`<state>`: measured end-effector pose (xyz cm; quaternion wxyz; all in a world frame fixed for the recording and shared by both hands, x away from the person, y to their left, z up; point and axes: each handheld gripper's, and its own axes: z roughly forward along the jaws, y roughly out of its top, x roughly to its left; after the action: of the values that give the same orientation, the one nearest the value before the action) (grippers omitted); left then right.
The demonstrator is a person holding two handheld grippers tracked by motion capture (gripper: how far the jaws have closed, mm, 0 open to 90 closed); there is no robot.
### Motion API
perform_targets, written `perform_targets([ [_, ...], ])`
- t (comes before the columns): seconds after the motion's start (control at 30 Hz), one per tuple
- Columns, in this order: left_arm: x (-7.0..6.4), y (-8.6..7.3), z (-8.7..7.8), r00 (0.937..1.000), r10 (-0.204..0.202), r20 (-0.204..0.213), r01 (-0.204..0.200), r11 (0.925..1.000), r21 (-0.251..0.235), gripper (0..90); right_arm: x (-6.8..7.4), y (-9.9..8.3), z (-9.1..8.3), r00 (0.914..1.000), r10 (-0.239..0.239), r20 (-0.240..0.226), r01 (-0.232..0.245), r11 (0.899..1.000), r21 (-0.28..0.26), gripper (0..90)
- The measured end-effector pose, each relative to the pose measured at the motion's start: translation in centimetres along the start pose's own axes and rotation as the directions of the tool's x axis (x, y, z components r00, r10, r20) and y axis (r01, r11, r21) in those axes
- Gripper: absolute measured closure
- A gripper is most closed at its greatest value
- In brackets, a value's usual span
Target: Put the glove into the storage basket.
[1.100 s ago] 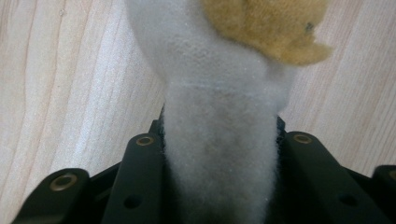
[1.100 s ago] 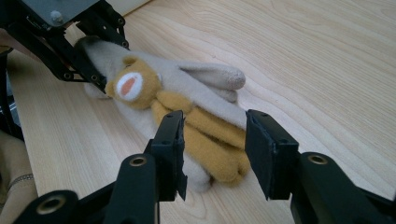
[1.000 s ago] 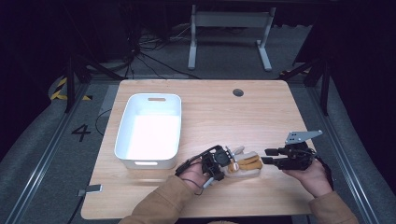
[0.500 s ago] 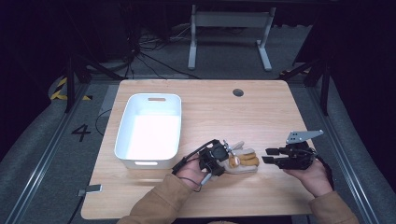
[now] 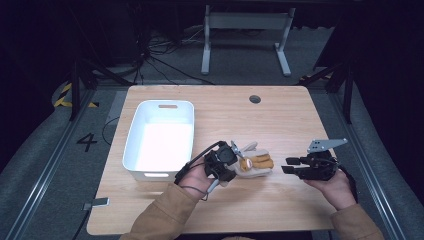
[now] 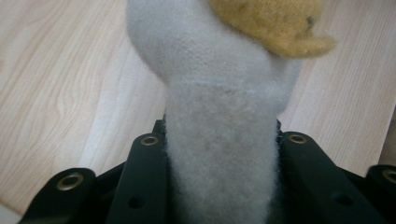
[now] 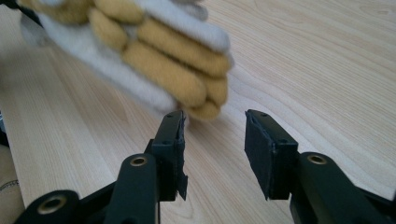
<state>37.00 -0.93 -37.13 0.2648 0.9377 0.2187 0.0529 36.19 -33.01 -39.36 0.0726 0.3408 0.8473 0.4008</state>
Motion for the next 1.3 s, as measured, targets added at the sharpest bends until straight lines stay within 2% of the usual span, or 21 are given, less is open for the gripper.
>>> perform_targets([
  [0.4, 1.9, -1.0, -3.4, 0.9964, -0.057, -0.063, 0.054, 0.9979, -0.035, 67.6, -0.6, 0.4, 1.0, 0.9999, -0.003, -0.013, 0.003, 1.0, 0.008, 58.0],
  [0.6, 3.4, -2.0, -5.5, 0.9895, -0.109, -0.095, 0.103, 0.9928, -0.061, 67.6, -0.7, 0.8, 1.6, 0.9996, -0.009, -0.025, 0.009, 1.0, 0.013, 57.9],
  [0.8, 4.6, -3.1, -7.6, 0.9782, -0.169, -0.121, 0.157, 0.9827, -0.098, 67.6, -0.6, 1.1, 2.4, 0.9991, -0.014, -0.04, 0.015, 1.0, 0.026, 57.8],
  [1.1, 6.2, -4.5, -9.4, 0.9632, -0.217, -0.159, 0.199, 0.9726, -0.12, 67.4, -0.5, 1.2, 2.9, 0.9989, -0.012, -0.046, 0.014, 0.999, 0.04, 57.5],
  [1.2, 6.8, -5.0, -9.8, 0.9566, -0.237, -0.169, 0.217, 0.9675, -0.129, 67.2, -0.5, 1.1, 2.9, 0.9989, -0.011, -0.045, 0.013, 0.999, 0.039, 57.5],
  [1.3, 7.4, -5.5, -10.3, 0.9472, -0.268, -0.176, 0.244, 0.9586, -0.146, 67.2, -0.5, 1.0, 2.8, 0.999, -0.011, -0.043, 0.012, 0.999, 0.04, 57.5],
])
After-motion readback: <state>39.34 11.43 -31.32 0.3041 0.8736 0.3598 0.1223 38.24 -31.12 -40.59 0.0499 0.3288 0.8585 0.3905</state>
